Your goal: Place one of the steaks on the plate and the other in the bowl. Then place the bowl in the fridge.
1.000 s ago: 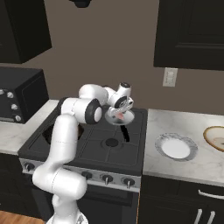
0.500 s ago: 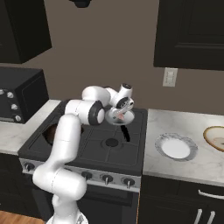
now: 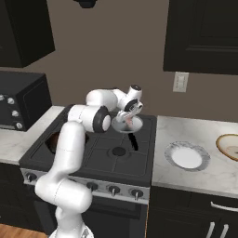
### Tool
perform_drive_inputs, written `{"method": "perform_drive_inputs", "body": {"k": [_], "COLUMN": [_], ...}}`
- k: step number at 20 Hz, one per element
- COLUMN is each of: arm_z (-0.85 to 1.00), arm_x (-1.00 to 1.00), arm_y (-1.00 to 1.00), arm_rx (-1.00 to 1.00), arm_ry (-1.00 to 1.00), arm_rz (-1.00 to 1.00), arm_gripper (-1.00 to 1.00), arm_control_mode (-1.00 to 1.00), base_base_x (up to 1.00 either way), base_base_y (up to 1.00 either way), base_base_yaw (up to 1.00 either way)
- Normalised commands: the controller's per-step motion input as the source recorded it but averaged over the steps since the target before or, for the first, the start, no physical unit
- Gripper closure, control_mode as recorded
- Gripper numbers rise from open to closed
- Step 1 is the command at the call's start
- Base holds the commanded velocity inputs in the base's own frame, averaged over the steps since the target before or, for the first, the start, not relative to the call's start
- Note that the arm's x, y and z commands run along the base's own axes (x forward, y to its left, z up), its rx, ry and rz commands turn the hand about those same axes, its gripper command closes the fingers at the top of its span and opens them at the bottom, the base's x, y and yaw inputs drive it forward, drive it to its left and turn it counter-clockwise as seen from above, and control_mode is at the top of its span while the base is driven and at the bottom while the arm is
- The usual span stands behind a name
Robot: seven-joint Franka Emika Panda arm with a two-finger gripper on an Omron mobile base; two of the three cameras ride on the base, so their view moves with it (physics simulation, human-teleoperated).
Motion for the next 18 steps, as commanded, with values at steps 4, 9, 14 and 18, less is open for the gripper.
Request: {"method": "perform_drive_inputs", "body": {"k": [4,9,14,18], "arm_z": [0.52,0.38,0.29,0.34], "arm_x": [-0.43,-0.81,-0.97,-0.92], "arm_y": [0.08,0.13,0.04,-0.03], "arm_rx": [0.00,0.00,0.00,0.00], "arm_ry": [-0.11,-0.17,-0.15,-0.13], "arm_rz": [0.06,0.04,0.00,0.00], "arm_gripper": [1.00,1.00,1.00,1.00], "arm_control_mode": [-1.00,-1.00,-1.00,-1.00], "base_base_x": [0.00,0.00,0.00,0.00], "base_base_y": [0.00,0.00,0.00,0.00], "base_base_yaw": [0.00,0.00,0.00,0.00]}}
